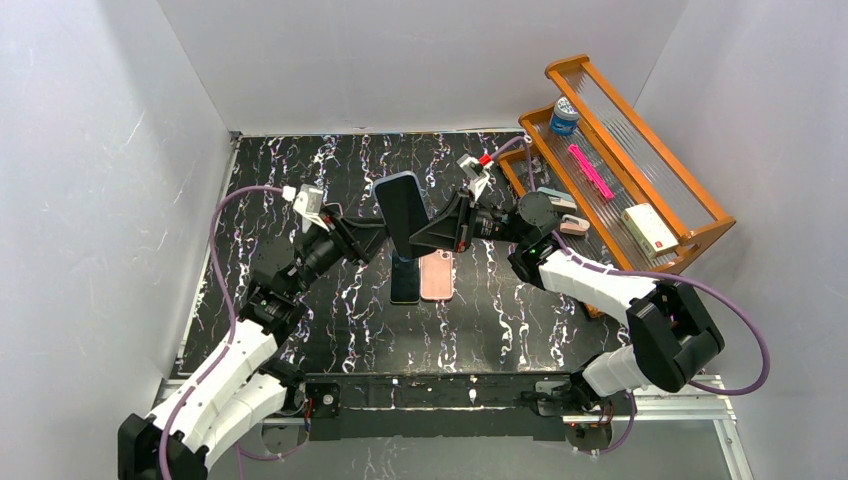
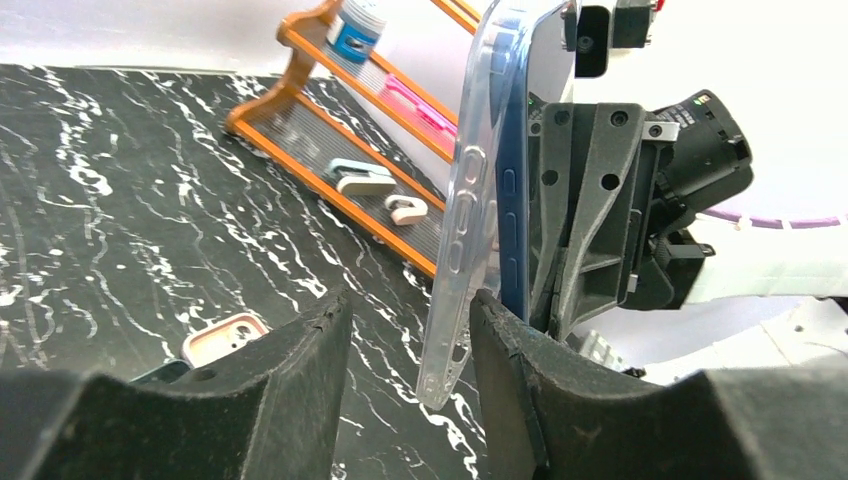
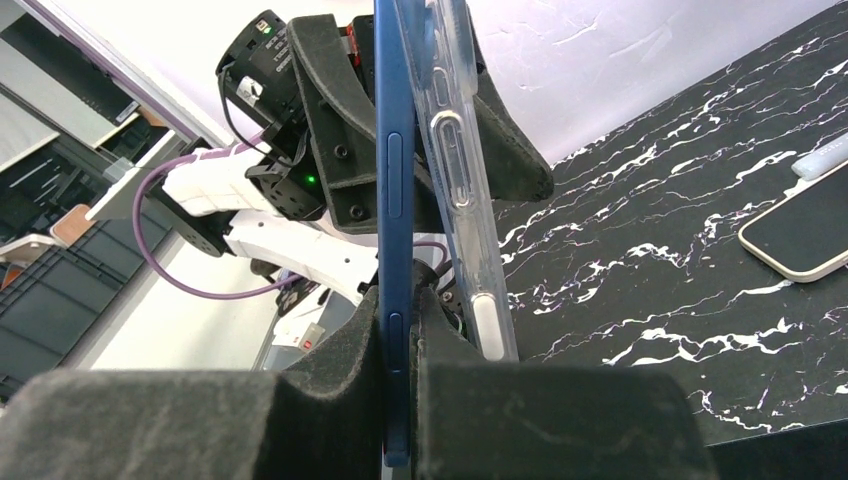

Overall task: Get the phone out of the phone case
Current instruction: Remove the phone case from the phone, then place the phone at the center of the board.

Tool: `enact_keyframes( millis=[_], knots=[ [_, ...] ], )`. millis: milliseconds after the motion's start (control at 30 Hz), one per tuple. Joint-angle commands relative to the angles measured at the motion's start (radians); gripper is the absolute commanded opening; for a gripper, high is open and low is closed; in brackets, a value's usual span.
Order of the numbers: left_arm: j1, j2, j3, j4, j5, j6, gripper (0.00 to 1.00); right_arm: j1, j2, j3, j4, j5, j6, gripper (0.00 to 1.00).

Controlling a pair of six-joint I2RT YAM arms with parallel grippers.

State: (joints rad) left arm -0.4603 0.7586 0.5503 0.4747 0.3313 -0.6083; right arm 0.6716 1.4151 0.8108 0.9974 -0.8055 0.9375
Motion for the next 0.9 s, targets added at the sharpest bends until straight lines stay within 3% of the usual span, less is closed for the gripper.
enact_keyframes(
  millis=[0, 167, 333, 367, 533, 733, 867],
  knots=[
    [0.005, 0.051, 0.006, 0.148, 0.097, -0.070, 0.44, 0.003, -0.028, 0.061, 0.113, -0.015, 0.009, 0.01],
    [0.005, 0.100, 0.026, 0.204, 0.118, -0.100, 0.34, 0.002, -0.015, 0.062, 0.130, -0.027, 0.027, 0.01],
    [0.006, 0.100, 0.065, 0.116, 0.058, -0.029, 0.02, 0.003, -0.017, 0.048, 0.118, -0.021, 0.022, 0.01],
    [0.007, 0.095, 0.078, 0.078, 0.033, -0.004, 0.00, 0.002, -0.019, 0.045, 0.109, -0.019, 0.017, 0.01],
    [0.009, 0.071, 0.163, -0.130, -0.144, 0.113, 0.00, 0.002, -0.016, 0.031, 0.047, -0.013, -0.015, 0.01],
    [0.011, 0.066, 0.214, -0.225, -0.331, 0.167, 0.00, 0.002, 0.005, -0.015, 0.027, 0.006, -0.028, 0.01],
    [0.012, 0.076, 0.258, -0.385, -0.531, 0.232, 0.00, 0.002, 0.010, 0.024, -0.189, 0.122, -0.147, 0.01]
  ],
)
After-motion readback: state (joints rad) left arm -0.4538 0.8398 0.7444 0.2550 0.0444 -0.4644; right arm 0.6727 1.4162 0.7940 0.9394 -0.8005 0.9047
